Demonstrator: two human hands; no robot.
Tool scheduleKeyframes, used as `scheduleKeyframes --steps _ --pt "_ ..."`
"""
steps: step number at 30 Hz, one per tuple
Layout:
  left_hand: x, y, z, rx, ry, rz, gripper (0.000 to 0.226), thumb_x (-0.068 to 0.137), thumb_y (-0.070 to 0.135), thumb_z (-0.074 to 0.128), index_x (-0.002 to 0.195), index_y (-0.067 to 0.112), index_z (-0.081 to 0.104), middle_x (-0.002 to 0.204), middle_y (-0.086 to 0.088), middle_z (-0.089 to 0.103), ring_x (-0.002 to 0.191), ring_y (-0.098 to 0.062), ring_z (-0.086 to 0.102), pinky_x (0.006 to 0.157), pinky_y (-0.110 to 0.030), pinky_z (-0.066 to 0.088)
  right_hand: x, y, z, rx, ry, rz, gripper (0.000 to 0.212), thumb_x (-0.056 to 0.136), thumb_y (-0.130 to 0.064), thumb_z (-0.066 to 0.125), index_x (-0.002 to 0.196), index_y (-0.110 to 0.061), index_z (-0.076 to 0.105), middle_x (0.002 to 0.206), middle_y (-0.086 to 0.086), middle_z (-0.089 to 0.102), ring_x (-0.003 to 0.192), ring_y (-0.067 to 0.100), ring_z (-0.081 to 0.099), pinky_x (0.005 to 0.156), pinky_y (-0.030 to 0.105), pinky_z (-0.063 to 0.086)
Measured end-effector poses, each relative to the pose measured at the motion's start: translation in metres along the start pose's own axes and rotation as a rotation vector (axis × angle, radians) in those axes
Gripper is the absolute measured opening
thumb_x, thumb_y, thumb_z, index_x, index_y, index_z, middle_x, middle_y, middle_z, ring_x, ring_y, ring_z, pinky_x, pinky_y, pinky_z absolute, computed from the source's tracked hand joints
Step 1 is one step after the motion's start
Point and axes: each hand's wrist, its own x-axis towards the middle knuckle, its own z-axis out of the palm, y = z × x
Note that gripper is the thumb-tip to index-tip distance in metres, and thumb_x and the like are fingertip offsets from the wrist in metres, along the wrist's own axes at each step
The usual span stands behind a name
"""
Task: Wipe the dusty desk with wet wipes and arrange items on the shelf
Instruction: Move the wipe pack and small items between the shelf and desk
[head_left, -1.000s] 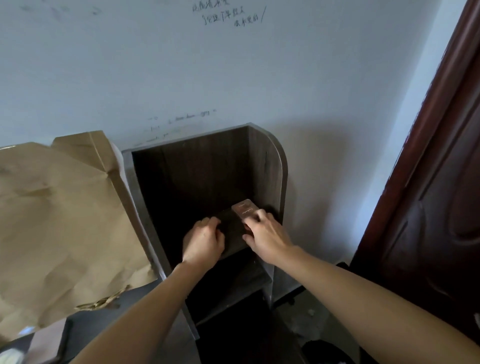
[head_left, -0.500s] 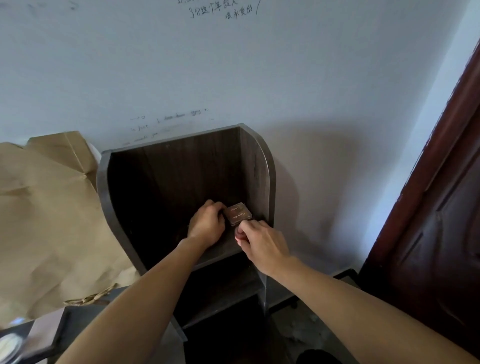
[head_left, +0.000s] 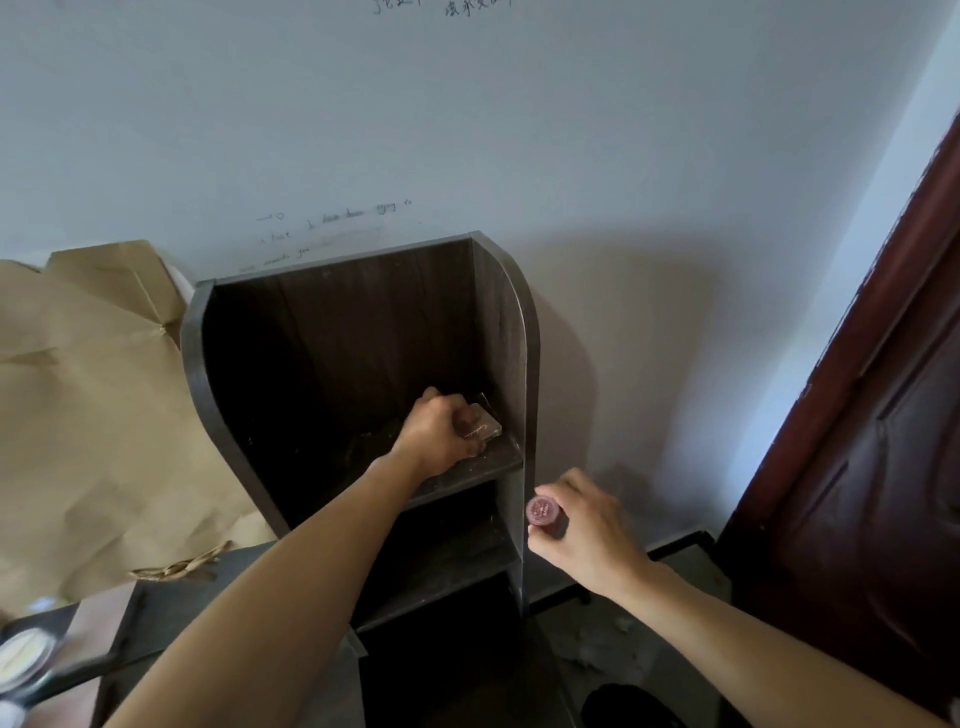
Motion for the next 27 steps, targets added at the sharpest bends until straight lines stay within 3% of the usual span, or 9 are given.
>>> scheduleKeyframes --steps 4,9,15,19,23,27 --pt "-0.040 -0.001 -0.007 -0.047 0.052 0.008 0.058 0.066 0.025 0.080 0.119 0.020 0.058 0.114 -0.002 0.048 0.106 -0.020 0.045 0.084 -0.025 0.041 -0.010 0.003 0.013 0.072 -0.030 0.001 0.021 0.068 -0.030 0.069 0.085 -0.022 0.059 0.083 -0.010 0.053 0.069 0.010 0.053 0.063 0.024 0.047" --pt "-0.116 -0.021 -0.023 -0.059 0.162 -0.007 0.057 0.065 0.027 0.078 0.118 0.018 0.060 0.107 0.002 0.057 0.103 -0.016 0.042 0.083 -0.022 0.038 -0.026 -0.018 0.052 0.167 -0.152 0.003 0.021 0.069 -0.029 0.070 0.086 -0.024 0.058 0.076 -0.010 0.059 0.068 0.008 0.057 0.061 0.024 0.048" --pt "-0.217 -0.084 -0.042 -0.095 0.125 -0.101 0.056 0.064 0.020 0.079 0.117 0.015 0.061 0.109 0.004 0.048 0.094 -0.012 0.056 0.078 -0.007 0.040 -0.054 -0.079 0.122 0.173 -0.343 -0.069 0.033 0.074 -0.026 0.070 0.105 -0.024 0.061 0.097 -0.010 0.053 0.082 0.011 0.060 0.071 0.022 0.048" --pt "-0.288 -0.146 -0.049 -0.079 0.086 -0.226 0.055 0.069 0.016 0.075 0.121 0.013 0.056 0.112 0.003 0.039 0.096 -0.014 0.055 0.077 -0.001 0.037 -0.071 -0.130 0.158 0.162 -0.433 -0.087 0.028 0.076 -0.025 0.070 0.102 -0.025 0.058 0.097 -0.010 0.054 0.085 0.011 0.059 0.074 0.025 0.048" --pt "-0.362 -0.215 -0.055 0.009 0.007 -0.399 0.054 0.073 0.021 0.070 0.124 0.015 0.054 0.118 -0.004 0.044 0.112 -0.021 0.046 0.093 -0.020 0.039 -0.093 -0.192 0.192 0.184 -0.496 -0.077 0.024 0.077 -0.027 0.069 0.097 -0.025 0.057 0.091 -0.012 0.058 0.081 0.005 0.057 0.070 0.019 0.045" --pt "-0.425 -0.274 -0.062 0.054 -0.028 -0.505 0.061 0.072 0.029 0.070 0.128 0.022 0.048 0.120 0.001 0.048 0.114 -0.020 0.043 0.093 -0.024 0.038 -0.116 -0.250 0.232 0.213 -0.558 -0.106 0.022 0.076 -0.037 0.070 0.091 -0.029 0.056 0.083 -0.011 0.063 0.076 0.003 0.059 0.069 0.021 0.048"
